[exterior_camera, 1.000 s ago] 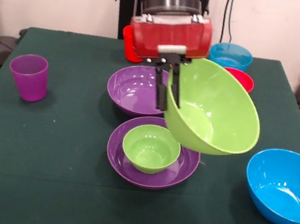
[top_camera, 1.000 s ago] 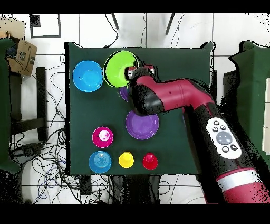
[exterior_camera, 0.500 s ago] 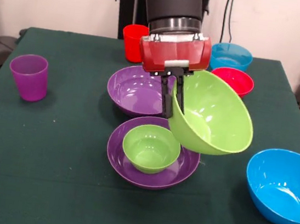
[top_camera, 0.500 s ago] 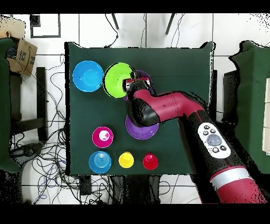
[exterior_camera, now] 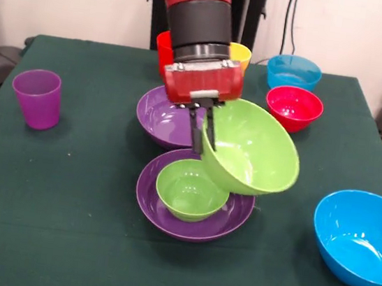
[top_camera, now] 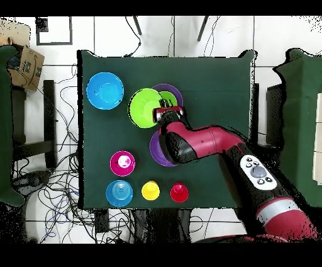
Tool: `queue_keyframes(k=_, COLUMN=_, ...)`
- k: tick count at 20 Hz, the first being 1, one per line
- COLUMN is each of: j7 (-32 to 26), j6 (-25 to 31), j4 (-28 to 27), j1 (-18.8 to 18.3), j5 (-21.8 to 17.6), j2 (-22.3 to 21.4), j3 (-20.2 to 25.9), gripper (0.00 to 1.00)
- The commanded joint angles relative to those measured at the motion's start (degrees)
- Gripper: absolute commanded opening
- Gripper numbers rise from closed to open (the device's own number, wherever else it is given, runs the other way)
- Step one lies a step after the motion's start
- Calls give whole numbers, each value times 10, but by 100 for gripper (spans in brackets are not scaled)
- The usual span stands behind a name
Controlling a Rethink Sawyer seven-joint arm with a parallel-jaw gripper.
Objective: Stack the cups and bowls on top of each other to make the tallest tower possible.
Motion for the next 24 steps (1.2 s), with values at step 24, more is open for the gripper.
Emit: queue_keyframes(k=24, j7=-10, j6=87, j4=-4, j1=-118, j5=-27, j2=63, j3=114, gripper=0)
